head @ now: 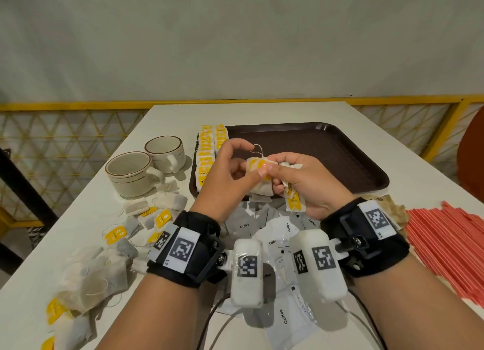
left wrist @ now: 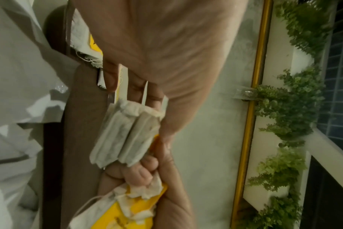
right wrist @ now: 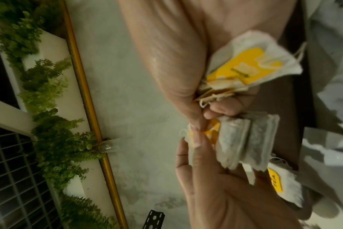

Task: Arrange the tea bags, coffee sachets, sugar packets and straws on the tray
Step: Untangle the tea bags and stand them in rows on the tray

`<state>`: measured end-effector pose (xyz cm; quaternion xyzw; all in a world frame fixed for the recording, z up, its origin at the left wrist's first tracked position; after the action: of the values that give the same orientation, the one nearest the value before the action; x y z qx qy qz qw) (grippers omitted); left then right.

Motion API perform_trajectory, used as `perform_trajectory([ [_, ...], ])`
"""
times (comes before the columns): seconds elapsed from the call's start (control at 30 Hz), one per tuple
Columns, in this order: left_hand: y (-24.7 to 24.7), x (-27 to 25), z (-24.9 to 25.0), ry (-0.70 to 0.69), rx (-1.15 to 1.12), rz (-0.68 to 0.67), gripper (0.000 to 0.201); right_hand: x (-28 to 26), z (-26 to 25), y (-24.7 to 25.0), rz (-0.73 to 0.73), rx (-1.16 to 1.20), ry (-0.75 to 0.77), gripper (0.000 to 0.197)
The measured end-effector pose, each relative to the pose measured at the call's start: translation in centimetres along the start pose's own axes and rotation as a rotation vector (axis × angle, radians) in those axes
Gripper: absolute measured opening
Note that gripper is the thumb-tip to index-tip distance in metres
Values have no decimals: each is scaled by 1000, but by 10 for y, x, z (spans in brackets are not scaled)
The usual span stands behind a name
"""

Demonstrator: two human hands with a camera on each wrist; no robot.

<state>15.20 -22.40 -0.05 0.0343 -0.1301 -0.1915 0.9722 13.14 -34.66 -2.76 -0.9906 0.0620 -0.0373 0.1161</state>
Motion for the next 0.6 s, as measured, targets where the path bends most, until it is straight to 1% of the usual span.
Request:
perform_trajectory([
  [0.1, -2, -1, 3, -26, 108, -1, 28, 1, 3, 1, 36, 98, -38, 12],
  [0.13, -3, -1, 3, -26, 156, -8, 27, 3, 4, 4, 65, 171, -54, 10],
  [0.23, -11, -3, 0, 11, 256, -51, 39, 7, 7, 14, 163, 437, -121, 5],
  [0.3, -18, -4, -4, 51, 292, -89, 36, 9, 10, 19, 204, 588, -157, 7],
  [0.37, -24, -6, -7, 86, 279, -125, 31, 9, 7, 22, 241, 688, -125, 9],
  [0.47, -31, -7, -8, 139, 187, -150, 27, 8, -3, 24, 266, 771, -6, 14],
  [0.53, -36, -7, -10, 175, 123, -159, 23, 7, -9, 21, 253, 773, 46, 14],
  [0.6, -41, -8, -12, 207, 75, -169, 27, 5, -12, 17, 246, 736, 85, 13],
])
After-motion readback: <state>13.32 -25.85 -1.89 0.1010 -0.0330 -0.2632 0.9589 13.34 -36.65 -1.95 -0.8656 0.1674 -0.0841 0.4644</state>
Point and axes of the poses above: each hand's wrist, its own x-axis towards the middle knuckle, its own y-axis out of the back of the hand, z = x × y, the point moved 10 cm from there along x, towards the middle knuckle, and after that the axes turned 7 degrees about y, right-handed, at the moved point
